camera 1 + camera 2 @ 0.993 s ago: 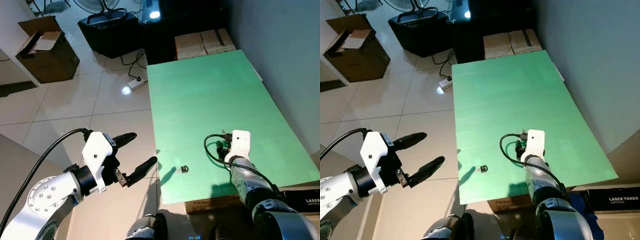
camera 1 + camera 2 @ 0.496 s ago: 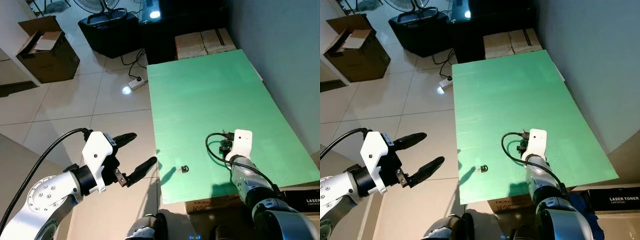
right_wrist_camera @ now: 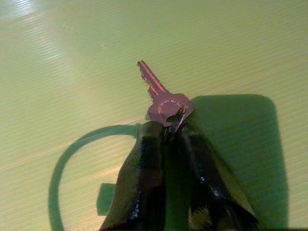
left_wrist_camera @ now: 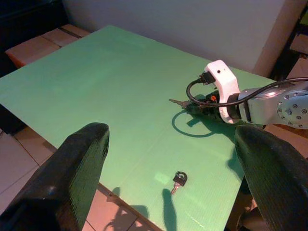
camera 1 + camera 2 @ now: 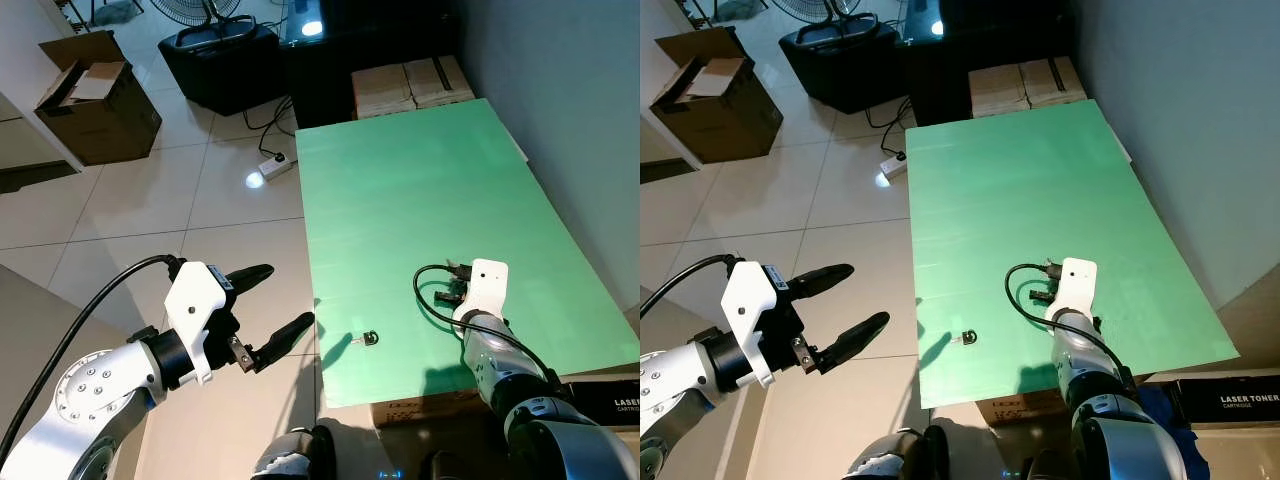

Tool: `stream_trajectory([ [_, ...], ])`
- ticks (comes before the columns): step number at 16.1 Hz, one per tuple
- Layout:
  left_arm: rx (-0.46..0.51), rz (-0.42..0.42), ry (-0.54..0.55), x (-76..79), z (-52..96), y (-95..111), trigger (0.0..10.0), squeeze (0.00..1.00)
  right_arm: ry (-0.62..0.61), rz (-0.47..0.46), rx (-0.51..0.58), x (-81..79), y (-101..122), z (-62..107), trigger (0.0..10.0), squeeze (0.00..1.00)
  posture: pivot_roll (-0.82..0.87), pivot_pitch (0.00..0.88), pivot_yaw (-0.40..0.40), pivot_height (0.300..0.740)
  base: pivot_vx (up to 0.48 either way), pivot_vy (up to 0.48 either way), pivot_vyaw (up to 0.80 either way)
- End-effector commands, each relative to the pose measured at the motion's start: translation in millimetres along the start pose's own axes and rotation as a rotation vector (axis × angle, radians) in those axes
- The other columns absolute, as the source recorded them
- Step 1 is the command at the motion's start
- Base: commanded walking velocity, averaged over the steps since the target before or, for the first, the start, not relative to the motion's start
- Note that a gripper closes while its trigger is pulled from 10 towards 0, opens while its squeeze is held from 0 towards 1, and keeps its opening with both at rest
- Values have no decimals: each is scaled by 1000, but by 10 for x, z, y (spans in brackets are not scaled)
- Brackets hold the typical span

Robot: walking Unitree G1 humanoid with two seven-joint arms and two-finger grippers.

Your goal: Hang keys on a hook

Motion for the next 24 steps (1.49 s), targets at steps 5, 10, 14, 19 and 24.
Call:
stream_trajectory([
  [5, 1, -9, -7, -10, 14, 32, 10000, 0, -4, -28, -5, -43, -16, -2, 0, 0, 174, 157, 207, 740, 0, 0, 0],
  [10, 4, -10, -6, -7, 2, 36, 10000, 0, -25, -11, 30, -14, 24, 2, 0, 0, 172, 155, 205, 740, 0, 0, 0],
  [14, 8, -11, 6, -3, 13, 37, 10000, 0, -31, 43, 115, -51, -51, 95, 0, 0, 167, 150, 200, 740, 0, 0, 0],
  [19, 15, -13, 5, -13, -18, 37, 10000, 0, 2, 141, 163, -80, -236, 250, 0, 0, 155, 140, 205, 740, 0, 0, 0],
  [24, 20, -19, 9, -18, -16, 39, 10000, 0, -1, 237, 245, -101, -275, 374, 0, 0, 152, 134, 207, 740, 0, 0, 0],
])
Point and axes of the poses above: a point about 5 cm out from each wrist's last joint towards the gripper, its own z axis pointing back from the gripper into the wrist, its own y axis along the axis of the wrist's last joint, x = y × z, the point moved 3 cm from there along -z, pointing out of the wrist towards the gripper, and after that the axes turned 7 degrees about -z, right-handed, at the moved point
